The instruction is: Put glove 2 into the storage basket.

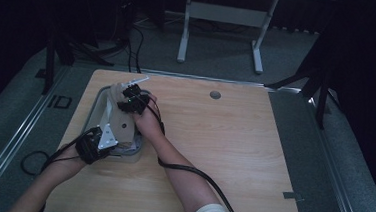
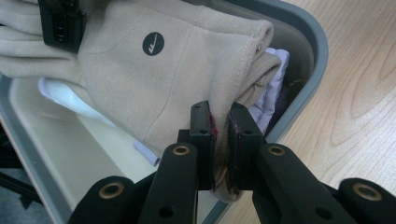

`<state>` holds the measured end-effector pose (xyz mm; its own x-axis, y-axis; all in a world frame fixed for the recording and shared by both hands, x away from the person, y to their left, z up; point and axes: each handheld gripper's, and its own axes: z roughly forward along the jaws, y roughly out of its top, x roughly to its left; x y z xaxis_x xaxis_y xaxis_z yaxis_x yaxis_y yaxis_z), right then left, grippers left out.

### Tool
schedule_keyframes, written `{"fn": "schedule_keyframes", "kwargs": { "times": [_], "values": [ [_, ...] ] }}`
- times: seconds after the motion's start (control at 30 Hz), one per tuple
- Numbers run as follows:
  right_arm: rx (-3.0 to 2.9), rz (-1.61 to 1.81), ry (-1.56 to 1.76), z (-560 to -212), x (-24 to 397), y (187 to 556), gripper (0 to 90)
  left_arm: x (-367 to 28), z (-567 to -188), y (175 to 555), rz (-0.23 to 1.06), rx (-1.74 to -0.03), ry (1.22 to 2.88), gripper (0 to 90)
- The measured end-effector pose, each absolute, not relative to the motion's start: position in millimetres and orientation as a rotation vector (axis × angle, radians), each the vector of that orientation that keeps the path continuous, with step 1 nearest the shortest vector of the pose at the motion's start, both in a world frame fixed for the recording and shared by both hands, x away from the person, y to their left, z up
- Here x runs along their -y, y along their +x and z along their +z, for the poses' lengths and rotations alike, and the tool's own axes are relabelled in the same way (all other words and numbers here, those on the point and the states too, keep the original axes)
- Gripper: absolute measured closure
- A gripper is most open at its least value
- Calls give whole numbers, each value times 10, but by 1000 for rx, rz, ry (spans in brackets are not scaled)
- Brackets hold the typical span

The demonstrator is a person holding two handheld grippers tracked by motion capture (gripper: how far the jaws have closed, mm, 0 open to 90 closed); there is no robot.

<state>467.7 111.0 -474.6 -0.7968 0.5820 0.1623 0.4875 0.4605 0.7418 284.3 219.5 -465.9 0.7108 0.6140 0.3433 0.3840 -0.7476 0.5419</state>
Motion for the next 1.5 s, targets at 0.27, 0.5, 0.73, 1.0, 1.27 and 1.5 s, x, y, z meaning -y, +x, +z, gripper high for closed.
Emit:
{"fn": "schedule_keyframes", "kwargs": {
  "times": [0.27,0.5,0.73,1.0,1.27,1.5],
  "values": [
    [-2567,1297,945,-4659,-1005,4694,429,-2182,-4681,2893,671,-785,2490,816],
    [-2602,1349,931,-4526,-755,4713,158,-2196,-4597,2866,710,-815,2446,596],
    [-2571,1376,878,-4404,-541,4582,153,-2206,-4434,2770,709,-874,2308,253],
    [-2579,1405,833,-4375,-353,4408,154,-2121,-4369,2831,596,-984,2141,103],
    [-2607,1364,812,-4415,-80,4305,155,-1841,-4408,2886,554,-991,2092,83],
    [-2596,1338,821,-4478,250,4256,156,-1538,-4413,2884,522,-936,2087,84]
  ]
}}
